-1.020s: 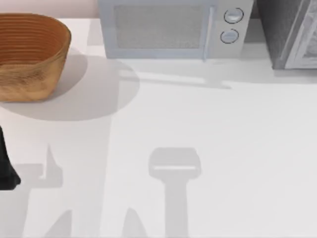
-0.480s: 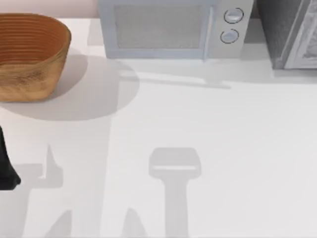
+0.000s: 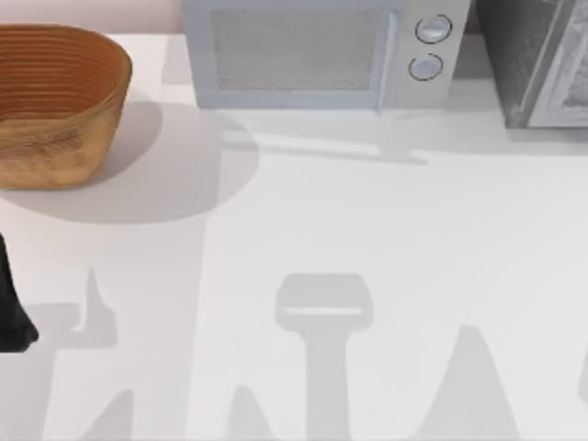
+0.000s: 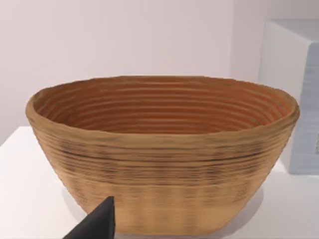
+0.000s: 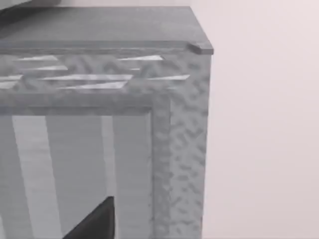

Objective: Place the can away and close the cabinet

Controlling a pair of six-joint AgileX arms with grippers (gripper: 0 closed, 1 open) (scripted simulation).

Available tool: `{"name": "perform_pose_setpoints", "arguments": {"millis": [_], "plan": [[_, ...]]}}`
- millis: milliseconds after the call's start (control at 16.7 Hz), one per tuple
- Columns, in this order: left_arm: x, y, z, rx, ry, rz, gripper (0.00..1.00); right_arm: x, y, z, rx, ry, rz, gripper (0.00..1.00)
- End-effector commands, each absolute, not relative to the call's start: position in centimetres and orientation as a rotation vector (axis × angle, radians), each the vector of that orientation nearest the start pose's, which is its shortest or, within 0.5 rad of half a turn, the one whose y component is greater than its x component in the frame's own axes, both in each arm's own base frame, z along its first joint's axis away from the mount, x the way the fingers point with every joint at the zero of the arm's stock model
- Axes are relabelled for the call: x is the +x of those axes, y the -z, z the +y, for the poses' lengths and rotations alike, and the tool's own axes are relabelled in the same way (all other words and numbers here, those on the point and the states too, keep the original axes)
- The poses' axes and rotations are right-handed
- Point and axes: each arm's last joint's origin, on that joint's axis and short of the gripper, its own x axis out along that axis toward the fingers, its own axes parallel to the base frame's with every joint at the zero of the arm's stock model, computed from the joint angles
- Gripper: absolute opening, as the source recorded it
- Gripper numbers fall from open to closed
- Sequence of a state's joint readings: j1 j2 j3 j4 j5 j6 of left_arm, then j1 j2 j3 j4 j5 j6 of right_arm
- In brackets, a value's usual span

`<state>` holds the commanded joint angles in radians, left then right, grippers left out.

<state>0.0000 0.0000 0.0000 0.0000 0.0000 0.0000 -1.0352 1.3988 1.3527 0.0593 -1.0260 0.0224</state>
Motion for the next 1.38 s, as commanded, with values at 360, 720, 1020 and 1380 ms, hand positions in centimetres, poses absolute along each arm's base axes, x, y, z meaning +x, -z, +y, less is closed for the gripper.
{"name": "perform_pose_setpoints", "arguments": {"millis": [360, 720, 1020, 1380], "plan": [[10.6, -16.0, -0.1, 0.000, 0.000, 0.000, 1.00, 16.2, -49.3, -21.3, 0.003, -0.004, 0.007, 1.00], [10.6, -16.0, -0.1, 0.000, 0.000, 0.000, 1.00, 15.4, -50.9, -20.0, 0.003, -0.004, 0.007, 1.00], [10.6, -16.0, -0.1, 0.000, 0.000, 0.000, 1.00, 15.6, -51.7, -19.1, -0.032, -0.003, -0.015, 1.00], [10.6, -16.0, -0.1, 0.000, 0.000, 0.000, 1.00, 19.1, -54.1, -13.0, -0.072, -0.056, -0.105, 1.00]]}}
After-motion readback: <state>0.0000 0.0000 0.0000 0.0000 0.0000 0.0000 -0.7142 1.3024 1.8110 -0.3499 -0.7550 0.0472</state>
